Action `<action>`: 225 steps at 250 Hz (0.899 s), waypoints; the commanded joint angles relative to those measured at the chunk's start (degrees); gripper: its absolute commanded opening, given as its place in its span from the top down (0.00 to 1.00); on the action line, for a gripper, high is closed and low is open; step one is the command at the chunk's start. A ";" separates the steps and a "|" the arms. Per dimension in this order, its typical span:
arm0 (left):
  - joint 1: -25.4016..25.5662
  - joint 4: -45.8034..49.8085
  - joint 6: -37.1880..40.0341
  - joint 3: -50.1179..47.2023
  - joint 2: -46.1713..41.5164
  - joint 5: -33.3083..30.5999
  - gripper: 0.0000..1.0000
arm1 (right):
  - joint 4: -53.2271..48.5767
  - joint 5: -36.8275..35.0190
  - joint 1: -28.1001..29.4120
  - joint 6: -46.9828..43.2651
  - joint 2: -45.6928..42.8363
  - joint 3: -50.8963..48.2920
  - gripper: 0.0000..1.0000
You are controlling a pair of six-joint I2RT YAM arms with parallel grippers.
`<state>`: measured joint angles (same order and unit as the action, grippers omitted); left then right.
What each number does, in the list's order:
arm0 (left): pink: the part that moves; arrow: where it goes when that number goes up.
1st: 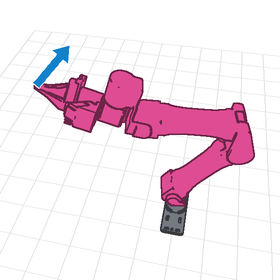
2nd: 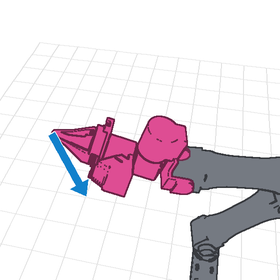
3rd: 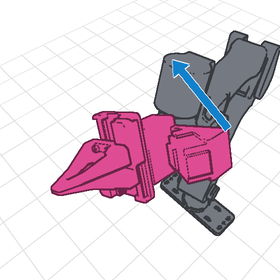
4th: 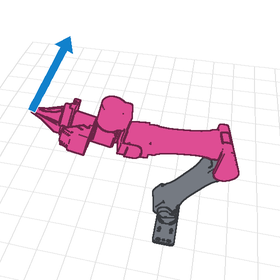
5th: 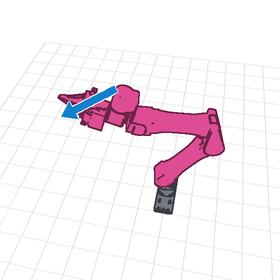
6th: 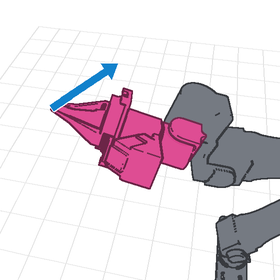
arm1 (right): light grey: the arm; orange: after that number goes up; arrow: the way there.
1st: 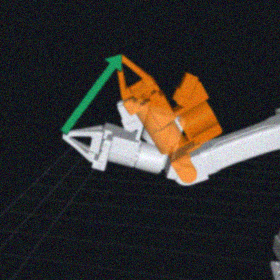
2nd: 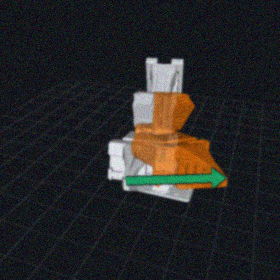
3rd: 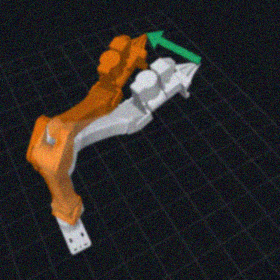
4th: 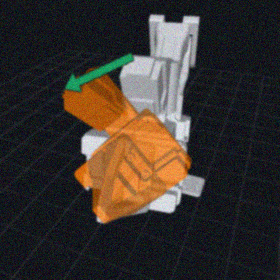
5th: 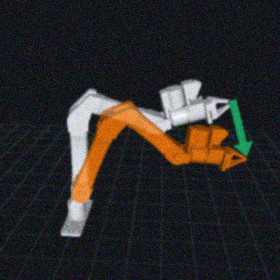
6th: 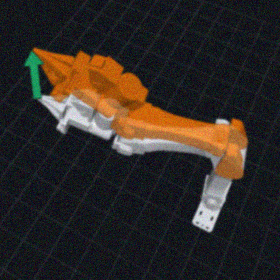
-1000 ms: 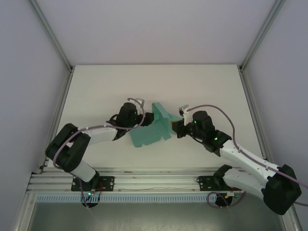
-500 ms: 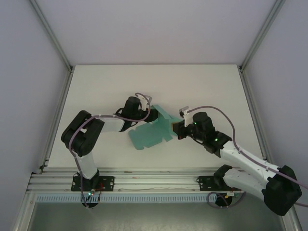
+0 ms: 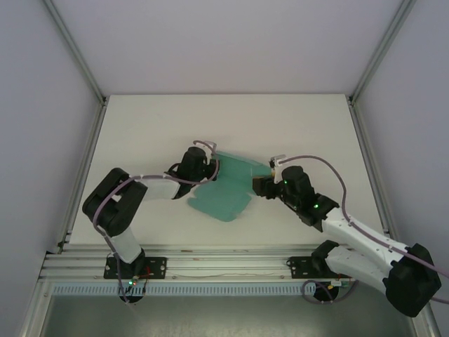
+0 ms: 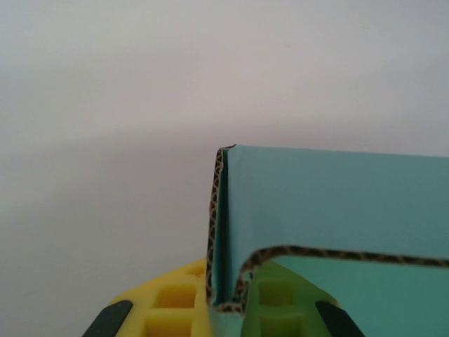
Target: Assemble paper box
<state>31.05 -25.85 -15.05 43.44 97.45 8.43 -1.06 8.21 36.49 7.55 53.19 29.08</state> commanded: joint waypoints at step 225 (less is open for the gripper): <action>7.98 9.39 -5.28 -5.52 -15.10 -24.48 1.00 | 1.41 -1.74 -0.63 0.30 22.55 15.19 0.00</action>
<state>38.17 -15.77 -18.13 37.65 84.44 -14.96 -3.16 -2.28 35.42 8.08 72.12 42.98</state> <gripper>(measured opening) 0.069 0.997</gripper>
